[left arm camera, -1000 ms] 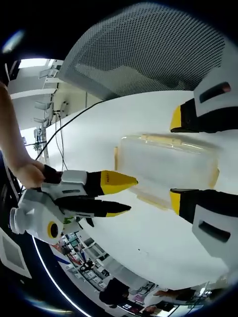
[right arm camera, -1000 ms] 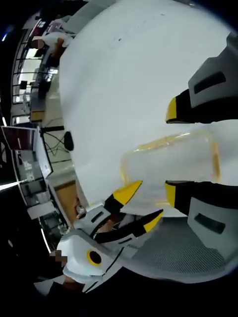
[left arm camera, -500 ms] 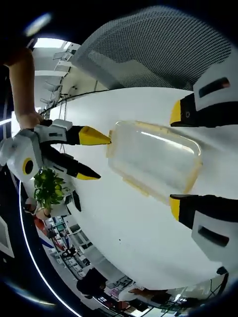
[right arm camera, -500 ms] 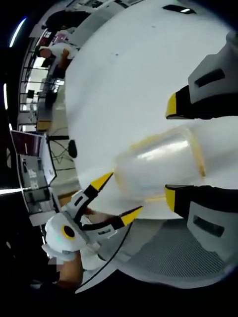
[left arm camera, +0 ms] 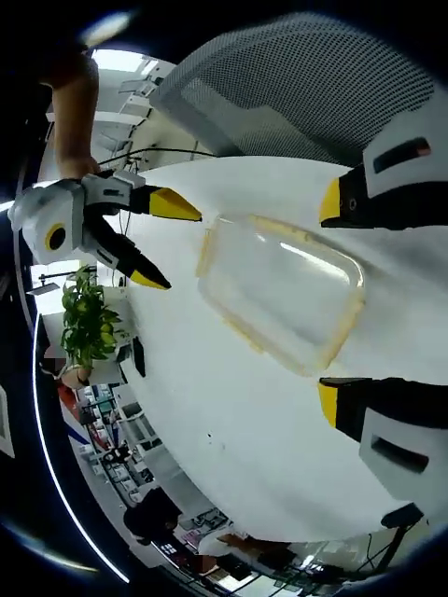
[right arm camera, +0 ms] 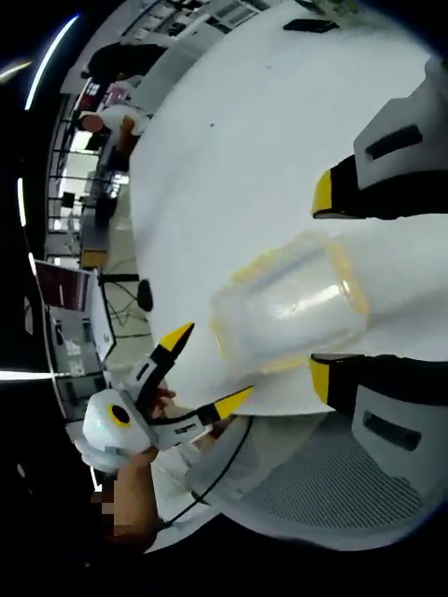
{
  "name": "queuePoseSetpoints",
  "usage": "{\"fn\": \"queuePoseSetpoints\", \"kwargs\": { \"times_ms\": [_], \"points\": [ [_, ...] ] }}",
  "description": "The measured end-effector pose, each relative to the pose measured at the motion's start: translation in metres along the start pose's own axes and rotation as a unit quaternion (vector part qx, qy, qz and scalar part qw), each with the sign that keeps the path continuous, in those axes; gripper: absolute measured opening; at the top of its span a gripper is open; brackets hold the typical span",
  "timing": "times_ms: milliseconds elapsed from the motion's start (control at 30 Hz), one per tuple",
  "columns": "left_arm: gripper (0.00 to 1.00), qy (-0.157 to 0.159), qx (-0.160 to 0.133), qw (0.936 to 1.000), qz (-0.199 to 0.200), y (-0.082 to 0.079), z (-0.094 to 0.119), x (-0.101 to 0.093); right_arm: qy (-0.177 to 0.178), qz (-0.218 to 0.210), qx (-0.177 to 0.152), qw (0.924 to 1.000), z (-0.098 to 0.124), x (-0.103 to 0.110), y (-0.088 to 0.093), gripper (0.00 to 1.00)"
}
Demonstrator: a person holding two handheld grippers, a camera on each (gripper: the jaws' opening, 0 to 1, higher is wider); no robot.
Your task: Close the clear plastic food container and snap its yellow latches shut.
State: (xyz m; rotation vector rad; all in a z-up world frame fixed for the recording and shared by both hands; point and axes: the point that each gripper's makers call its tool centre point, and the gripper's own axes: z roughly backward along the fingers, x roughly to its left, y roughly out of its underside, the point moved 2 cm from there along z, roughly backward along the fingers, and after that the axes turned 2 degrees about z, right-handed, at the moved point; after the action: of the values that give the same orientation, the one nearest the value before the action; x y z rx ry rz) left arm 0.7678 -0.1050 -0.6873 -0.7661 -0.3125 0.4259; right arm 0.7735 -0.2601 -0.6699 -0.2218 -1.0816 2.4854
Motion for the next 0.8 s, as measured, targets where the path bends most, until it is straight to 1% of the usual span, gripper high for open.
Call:
{"fn": "queuePoseSetpoints", "kwargs": {
  "times_ms": [233, 433, 633, 800],
  "points": [
    [0.61, -0.008, -0.002, 0.9999, 0.014, 0.008, 0.002, -0.001, 0.021, -0.019, -0.015, 0.9995, 0.004, 0.010, 0.014, 0.55],
    [0.61, -0.014, -0.006, 0.9997, 0.021, 0.011, 0.002, -0.001, 0.037, -0.035, -0.032, 0.9981, 0.007, 0.013, 0.019, 0.55],
    [0.60, -0.020, -0.009, 0.9994, 0.029, 0.015, 0.002, -0.003, 0.047, -0.035, -0.041, 0.9974, 0.005, 0.018, 0.023, 0.54],
    [0.59, -0.020, -0.006, 0.9993, 0.031, 0.018, -0.001, -0.007, 0.051, -0.029, -0.037, 0.9976, 0.000, 0.023, 0.028, 0.53]
  ]
}}
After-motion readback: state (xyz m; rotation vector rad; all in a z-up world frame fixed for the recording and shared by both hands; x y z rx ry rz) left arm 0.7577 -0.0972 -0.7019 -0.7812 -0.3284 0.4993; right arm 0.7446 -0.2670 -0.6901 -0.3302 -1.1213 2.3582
